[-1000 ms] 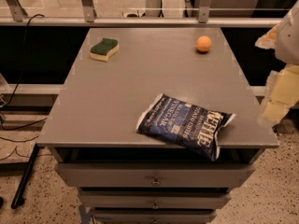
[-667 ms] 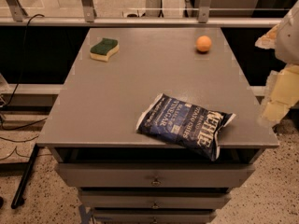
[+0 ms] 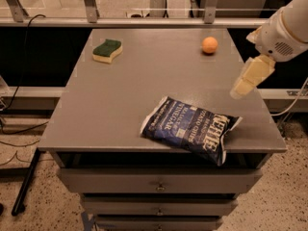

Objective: Pick orange

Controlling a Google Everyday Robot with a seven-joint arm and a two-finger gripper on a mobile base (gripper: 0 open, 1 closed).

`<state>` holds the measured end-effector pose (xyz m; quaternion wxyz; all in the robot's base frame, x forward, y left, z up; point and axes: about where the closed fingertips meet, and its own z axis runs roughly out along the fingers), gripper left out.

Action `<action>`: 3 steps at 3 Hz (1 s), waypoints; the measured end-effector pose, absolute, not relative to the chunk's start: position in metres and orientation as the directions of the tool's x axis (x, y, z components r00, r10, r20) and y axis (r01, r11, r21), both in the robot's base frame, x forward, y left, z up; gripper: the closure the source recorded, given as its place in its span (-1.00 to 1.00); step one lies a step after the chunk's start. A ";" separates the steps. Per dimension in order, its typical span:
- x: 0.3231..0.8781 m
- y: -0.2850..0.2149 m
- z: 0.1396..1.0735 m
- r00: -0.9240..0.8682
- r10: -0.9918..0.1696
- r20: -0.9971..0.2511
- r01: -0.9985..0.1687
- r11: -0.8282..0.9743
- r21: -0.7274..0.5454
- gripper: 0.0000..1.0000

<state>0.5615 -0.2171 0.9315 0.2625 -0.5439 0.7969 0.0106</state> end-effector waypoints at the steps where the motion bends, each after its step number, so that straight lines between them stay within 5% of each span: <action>1: 0.631 -0.217 0.907 -0.292 -0.804 -0.519 -0.838 0.476 -0.266 -1.00; 3: 0.744 -0.241 0.864 -0.404 -0.589 -0.700 -0.726 0.672 -0.147 -1.00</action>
Offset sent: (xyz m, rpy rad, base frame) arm 0.2165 -0.0283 -0.0726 0.3498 -0.1069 -0.2693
